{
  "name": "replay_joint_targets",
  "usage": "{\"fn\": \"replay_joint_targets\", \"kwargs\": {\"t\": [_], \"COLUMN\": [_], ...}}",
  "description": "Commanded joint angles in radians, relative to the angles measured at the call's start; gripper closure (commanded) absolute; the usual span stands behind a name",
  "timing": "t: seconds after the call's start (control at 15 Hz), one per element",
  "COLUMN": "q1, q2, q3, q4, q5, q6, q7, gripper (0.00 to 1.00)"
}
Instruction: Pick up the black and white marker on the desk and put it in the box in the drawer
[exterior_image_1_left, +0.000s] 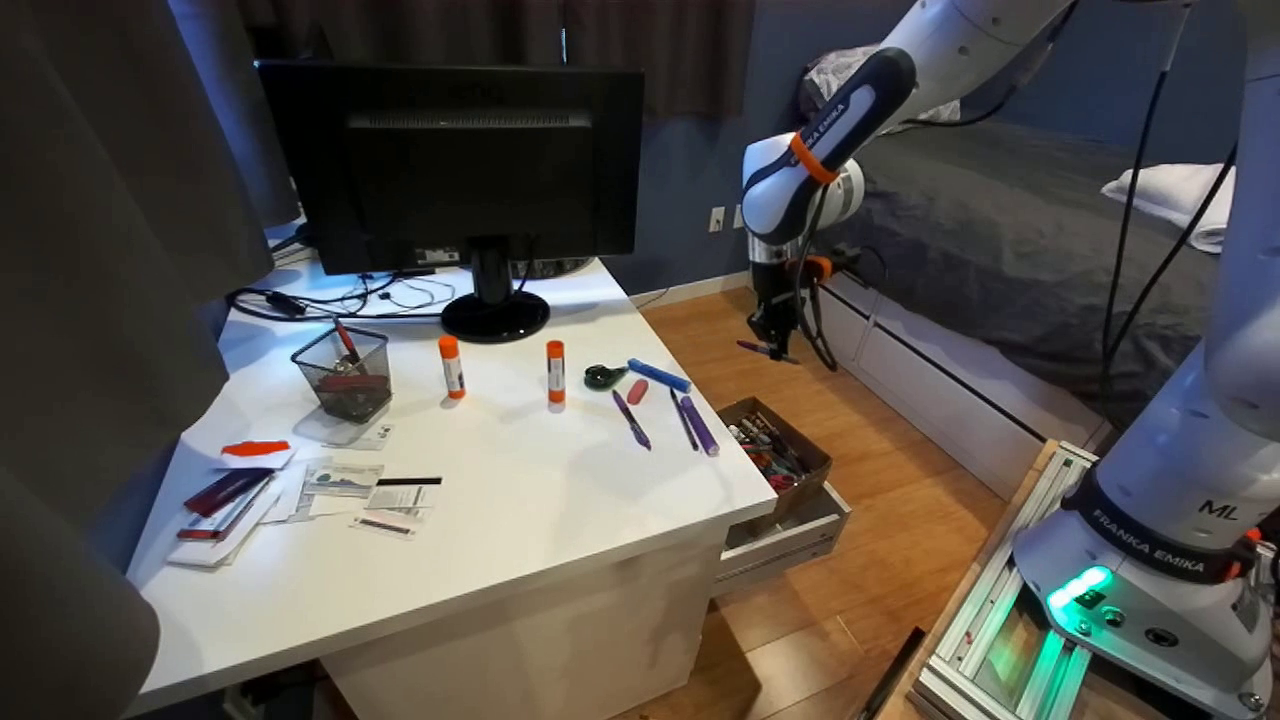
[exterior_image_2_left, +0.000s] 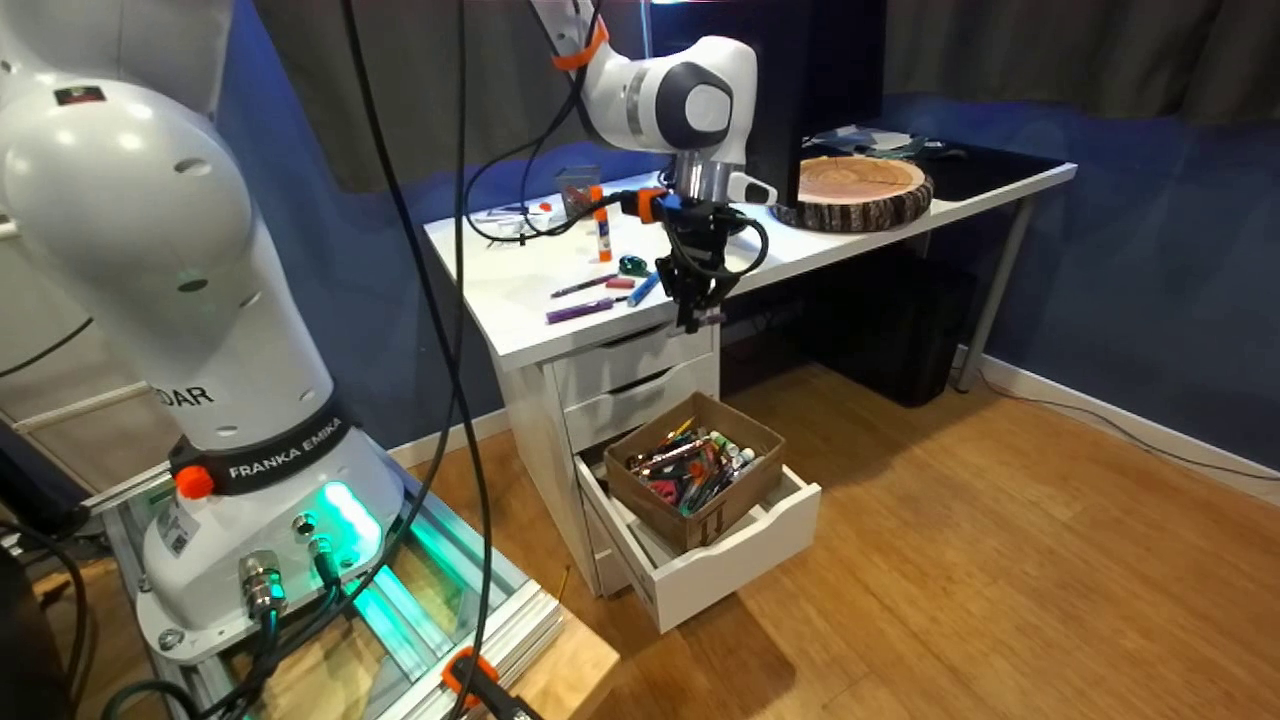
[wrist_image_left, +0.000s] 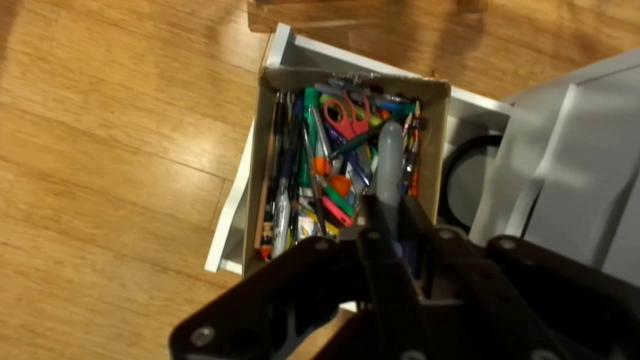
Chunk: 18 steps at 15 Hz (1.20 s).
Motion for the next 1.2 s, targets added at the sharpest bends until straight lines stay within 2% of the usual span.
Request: {"fn": "replay_joint_targets", "kwargs": {"t": [0.0,0.27,0.33,0.67,0.73,1.13], "q1": [-0.004,-0.011,-0.005,-0.007,0.027,0.054], "q2": [0.055,0.199,0.133,0.204,0.23,0.388], "q3": [0.003,0.005,0.005,0.004,-0.014,0.016], "q4": [-0.047,0.005,-0.034,-0.001,0.031,0.152], "q5": [-0.03,-0.026,-0.023,-0.023,-0.052,-0.055], "q6": [0.016,0.029,0.015,0.033,0.026,0.093], "q7": [-0.028,-0.019,-0.01,-0.01,0.034,0.023], "gripper": [0.97,0.97,0.87,0.87,0.97,0.97]}}
